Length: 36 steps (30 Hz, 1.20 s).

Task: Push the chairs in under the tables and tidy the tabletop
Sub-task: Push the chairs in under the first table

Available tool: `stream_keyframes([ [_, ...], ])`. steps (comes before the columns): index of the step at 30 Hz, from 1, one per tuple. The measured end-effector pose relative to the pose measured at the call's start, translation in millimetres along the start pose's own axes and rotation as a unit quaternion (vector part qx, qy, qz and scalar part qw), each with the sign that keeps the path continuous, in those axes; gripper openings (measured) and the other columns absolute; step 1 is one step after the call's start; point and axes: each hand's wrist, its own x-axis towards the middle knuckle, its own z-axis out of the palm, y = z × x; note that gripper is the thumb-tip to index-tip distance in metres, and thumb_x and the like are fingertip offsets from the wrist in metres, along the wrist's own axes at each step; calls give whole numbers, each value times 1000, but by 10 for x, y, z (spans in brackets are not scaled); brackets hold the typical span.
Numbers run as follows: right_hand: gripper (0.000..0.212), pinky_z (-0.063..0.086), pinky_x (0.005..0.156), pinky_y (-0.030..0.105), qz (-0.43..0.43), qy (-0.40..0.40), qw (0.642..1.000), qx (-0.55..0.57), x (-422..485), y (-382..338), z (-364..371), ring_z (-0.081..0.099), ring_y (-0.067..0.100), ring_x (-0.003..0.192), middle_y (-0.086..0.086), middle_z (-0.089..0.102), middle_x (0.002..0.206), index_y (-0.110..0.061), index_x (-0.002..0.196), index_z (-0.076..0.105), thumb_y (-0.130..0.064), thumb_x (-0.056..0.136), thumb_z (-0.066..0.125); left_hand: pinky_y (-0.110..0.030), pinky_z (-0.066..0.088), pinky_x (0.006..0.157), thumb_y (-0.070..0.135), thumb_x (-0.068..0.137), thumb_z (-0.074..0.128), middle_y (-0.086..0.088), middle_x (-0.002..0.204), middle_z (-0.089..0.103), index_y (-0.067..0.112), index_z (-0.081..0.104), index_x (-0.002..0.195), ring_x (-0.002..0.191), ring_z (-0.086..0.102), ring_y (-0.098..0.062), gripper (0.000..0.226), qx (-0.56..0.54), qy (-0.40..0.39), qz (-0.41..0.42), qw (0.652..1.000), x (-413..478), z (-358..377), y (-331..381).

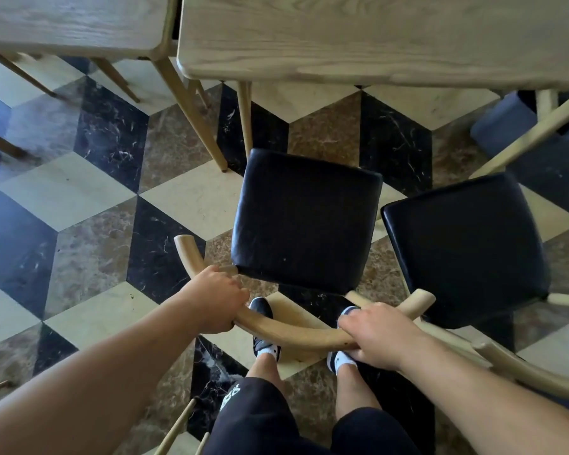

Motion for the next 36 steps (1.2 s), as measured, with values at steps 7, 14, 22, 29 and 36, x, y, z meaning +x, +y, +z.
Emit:
stream_keyframes([
  [7,32,49,87,45,-7,7,1000,-15,3,18,-58,66,28,105,-1,67,113,-28,112,56,-54,95,63,-39,44,101,38,91,59,10,110,71,30,64,115,107,67,-18,26,8,-7,-7,1000,29,19,-13],
  [14,35,51,88,46,-4,10,1000,-28,10,116,-80,66,26,103,-3,68,112,-28,117,58,-54,95,63,-39,44,101,38,93,58,9,112,70,28,63,117,109,67,-18,27,11,-2,-5,1000,65,-48,-5],
  [22,29,46,89,44,12,22,999,-22,9,287,-247,65,26,106,-3,67,111,-27,112,57,-48,95,65,-39,47,99,38,94,60,10,110,70,29,63,118,106,67,-18,26,7,15,-11,1000,180,-196,-40],
  [29,22,47,92,43,25,41,999,-16,35,435,-502,62,23,104,-5,66,107,-30,98,47,-44,97,64,-39,46,103,40,96,64,10,116,69,30,64,121,109,65,-16,27,11,25,-28,999,320,-413,-130],
  [36,21,46,93,42,40,66,997,-23,57,599,-646,61,22,104,-6,65,106,-31,99,48,-46,98,63,-39,46,101,44,94,64,10,114,69,31,63,121,108,66,-16,29,14,33,-31,999,466,-564,-204],
])
